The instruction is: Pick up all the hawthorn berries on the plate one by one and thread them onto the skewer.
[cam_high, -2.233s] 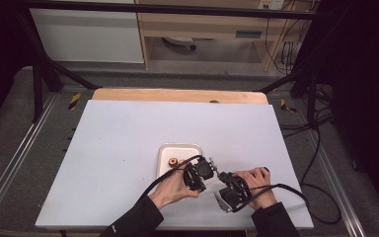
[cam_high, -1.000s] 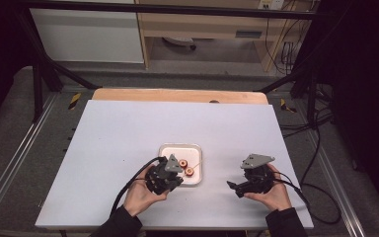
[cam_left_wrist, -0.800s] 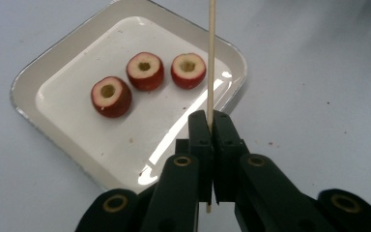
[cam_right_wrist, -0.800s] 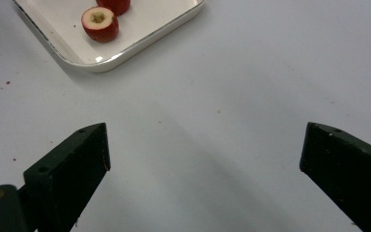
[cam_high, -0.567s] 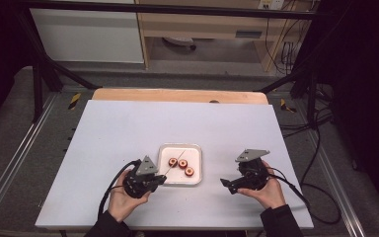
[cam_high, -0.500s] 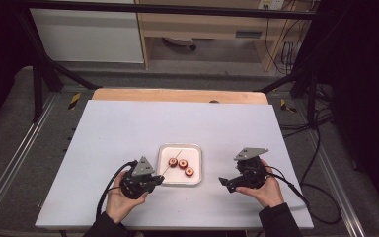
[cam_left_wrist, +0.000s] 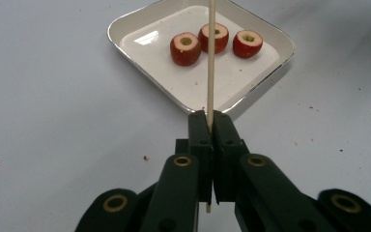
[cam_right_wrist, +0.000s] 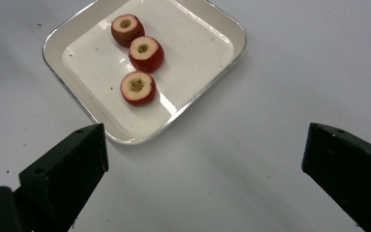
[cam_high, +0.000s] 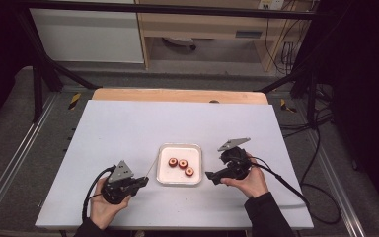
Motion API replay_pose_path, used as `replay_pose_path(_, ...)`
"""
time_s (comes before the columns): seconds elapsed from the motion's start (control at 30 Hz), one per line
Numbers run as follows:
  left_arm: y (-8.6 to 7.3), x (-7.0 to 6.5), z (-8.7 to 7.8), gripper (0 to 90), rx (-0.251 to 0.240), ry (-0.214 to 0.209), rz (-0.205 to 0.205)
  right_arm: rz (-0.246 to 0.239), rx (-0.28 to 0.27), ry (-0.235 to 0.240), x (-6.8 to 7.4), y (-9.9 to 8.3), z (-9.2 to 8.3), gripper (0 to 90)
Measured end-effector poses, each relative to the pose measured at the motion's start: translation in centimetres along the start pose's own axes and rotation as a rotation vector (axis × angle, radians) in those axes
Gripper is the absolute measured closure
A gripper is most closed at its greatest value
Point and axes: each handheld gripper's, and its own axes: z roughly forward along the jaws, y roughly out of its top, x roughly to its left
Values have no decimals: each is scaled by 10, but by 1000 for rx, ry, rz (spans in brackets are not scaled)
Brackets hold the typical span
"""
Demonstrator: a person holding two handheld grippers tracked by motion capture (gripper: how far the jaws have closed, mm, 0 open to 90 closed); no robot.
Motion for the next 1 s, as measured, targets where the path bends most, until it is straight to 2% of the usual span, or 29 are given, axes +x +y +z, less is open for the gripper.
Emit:
replay_pose_path(0.17,-7,4,-4,882,-14,6,-6,6,23,13,6,11,9,27)
replay_pose_path(0.37,-12,7,-5,882,-9,3,-14,5,46,21,11,20,19,27)
replay_pose_path(0.57,-13,9,-5,882,-10,4,-18,3,50,35,17,28,29,36)
replay_pose_path(0.8,-14,10,-4,882,-8,3,-19,-37,108,25,26,41,43,61)
replay_pose_path(0.9,-15,10,-4,882,-8,2,-24,-36,125,55,30,46,51,98)
replay_pose_path(1.0,-15,10,-3,882,-7,2,-24,-61,171,78,35,50,60,138)
